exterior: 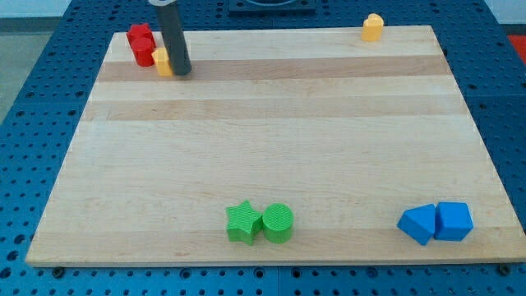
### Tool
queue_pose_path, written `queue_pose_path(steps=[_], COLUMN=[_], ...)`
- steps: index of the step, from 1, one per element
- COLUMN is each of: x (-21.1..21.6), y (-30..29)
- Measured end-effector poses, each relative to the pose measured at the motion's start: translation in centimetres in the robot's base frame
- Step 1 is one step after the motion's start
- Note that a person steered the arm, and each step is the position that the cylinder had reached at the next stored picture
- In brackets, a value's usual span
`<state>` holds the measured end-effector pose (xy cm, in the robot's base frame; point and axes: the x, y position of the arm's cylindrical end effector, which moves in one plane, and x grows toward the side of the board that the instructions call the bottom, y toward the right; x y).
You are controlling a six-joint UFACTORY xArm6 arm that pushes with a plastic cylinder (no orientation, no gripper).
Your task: Place the yellow heart on top of the yellow hexagon
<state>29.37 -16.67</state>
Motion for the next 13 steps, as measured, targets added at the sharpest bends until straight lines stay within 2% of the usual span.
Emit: queue_pose_path(steps=[1, 2, 5, 6, 7, 8, 13], x=[0.0, 0.4, 2.0, -0.1, -5.4, -10.3, -9.3], y=[-0.7, 2.3, 30.6, 39.5, 45.3, 45.7, 31.8])
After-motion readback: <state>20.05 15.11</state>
